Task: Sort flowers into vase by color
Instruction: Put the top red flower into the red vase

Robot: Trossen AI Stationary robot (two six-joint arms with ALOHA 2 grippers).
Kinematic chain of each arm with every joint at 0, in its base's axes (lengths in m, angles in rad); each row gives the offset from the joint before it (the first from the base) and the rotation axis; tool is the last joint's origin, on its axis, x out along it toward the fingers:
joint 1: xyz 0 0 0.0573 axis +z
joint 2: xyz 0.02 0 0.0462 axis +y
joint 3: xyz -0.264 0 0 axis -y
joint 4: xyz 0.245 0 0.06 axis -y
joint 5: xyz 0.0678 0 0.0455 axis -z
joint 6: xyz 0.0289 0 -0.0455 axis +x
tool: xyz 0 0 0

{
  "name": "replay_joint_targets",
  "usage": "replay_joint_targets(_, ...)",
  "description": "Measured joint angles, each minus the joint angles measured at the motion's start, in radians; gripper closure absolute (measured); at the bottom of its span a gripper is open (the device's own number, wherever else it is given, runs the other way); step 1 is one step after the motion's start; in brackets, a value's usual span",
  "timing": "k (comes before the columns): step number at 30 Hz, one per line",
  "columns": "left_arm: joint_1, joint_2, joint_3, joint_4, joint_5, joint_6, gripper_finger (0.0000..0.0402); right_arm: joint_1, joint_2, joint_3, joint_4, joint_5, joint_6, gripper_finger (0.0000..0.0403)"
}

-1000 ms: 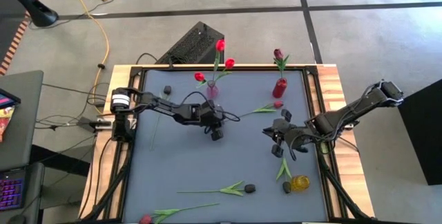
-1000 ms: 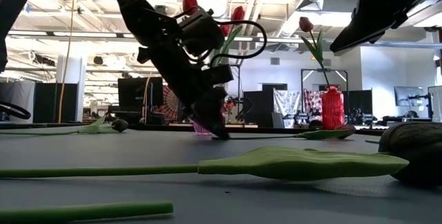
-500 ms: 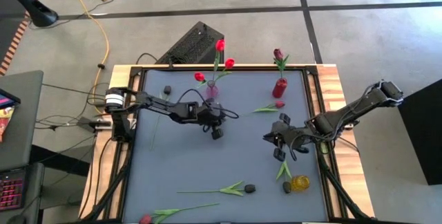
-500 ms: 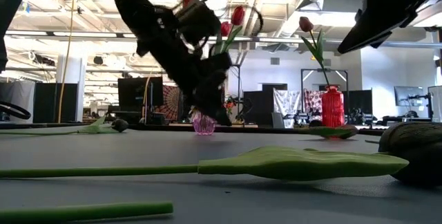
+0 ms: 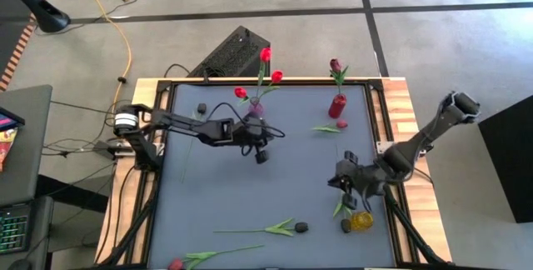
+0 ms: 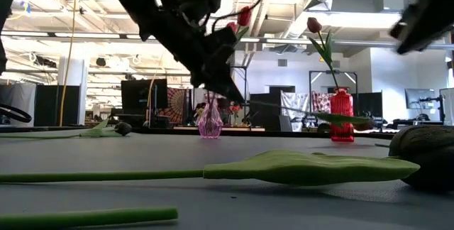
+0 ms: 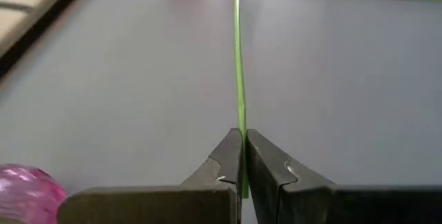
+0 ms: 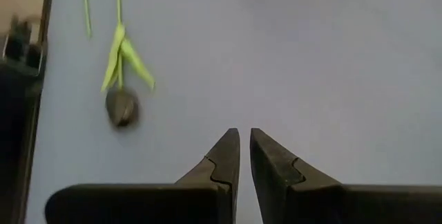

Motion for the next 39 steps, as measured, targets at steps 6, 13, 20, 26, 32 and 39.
replay_joint_targets(6, 0.000, -0.085, 0.000, -0.003, -0.001, 0.037, 0.0401, 0.146, 0.000, 0.000, -0.095, 0.173, 0.184, 0.0339)
replay_joint_targets(13, -0.003, -0.235, -0.066, 0.032, 0.001, 0.049, 0.0401, 0.235, 0.001, -0.010, -0.074, 0.283, 0.256, 0.0339)
replay_joint_targets(20, -0.007, -0.376, -0.282, 0.385, 0.148, 0.005, 0.0401, 0.142, -0.002, -0.203, 0.252, 0.252, 0.239, 0.0339)
replay_joint_targets(26, -0.007, -0.400, -0.398, 0.655, 0.282, -0.034, 0.0401, -0.068, 0.000, -0.328, 0.718, 0.108, -0.065, 0.0340)
replay_joint_targets(32, -0.032, -0.391, -0.402, 0.744, 0.387, -0.037, 0.0401, -0.290, 0.000, -0.325, 1.035, 0.023, -0.455, 0.0340)
replay_joint_targets(39, -0.068, -0.391, -0.402, 0.801, 0.370, -0.016, 0.0401, -0.470, -0.001, -0.325, 1.213, -0.121, -0.659, 0.0337)
